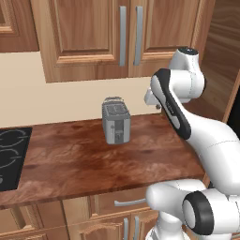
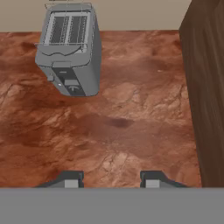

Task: Open the cabinet. Pick the bar soap and place it next to the sink. Then close the cabinet.

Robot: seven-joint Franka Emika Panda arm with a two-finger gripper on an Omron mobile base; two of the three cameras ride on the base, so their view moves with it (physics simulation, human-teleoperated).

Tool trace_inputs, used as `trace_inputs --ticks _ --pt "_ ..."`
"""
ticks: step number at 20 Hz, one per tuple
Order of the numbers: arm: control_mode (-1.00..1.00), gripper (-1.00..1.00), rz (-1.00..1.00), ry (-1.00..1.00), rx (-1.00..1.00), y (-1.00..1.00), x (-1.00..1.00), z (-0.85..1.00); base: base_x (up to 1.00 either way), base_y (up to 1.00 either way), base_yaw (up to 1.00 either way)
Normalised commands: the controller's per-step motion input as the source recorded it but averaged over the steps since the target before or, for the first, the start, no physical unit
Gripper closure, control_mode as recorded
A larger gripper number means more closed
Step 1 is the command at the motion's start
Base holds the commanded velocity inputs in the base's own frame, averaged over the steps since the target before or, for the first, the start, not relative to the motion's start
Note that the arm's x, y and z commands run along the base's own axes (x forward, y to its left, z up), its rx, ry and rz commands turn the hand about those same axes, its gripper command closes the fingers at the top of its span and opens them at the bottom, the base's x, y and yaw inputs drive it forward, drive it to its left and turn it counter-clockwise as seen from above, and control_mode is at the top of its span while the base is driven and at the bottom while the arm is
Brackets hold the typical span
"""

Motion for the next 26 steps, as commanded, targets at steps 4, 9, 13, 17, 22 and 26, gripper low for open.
trace_inputs --ticks 4,9,13,17,22,26 --pt "-1.0 -1.0 0.0 -0.01 -0.01 0.24 -0.01 0.0 0.0 0.0 0.0" --pt "-1.0 -1.0 -0.01 -0.07 -0.01 0.54 0.0 0.0 0.0 0.0 0.0" --pt "-1.0 -1.0 0.0 -0.06 0.0 0.47 -0.06 0.0 0.0 0.0 0.0" --pt "-1.0 -1.0 0.0 -0.04 0.0 0.17 -0.29 0.0 0.0 0.0 0.0" --pt "-1.0 -1.0 0.0 -0.07 0.0 0.0 -0.27 0.0 0.0 0.0 0.0" --pt "-1.0 -1.0 0.0 -0.05 0.0 0.0 -0.36 0.0 0.0 0.0 0.0"
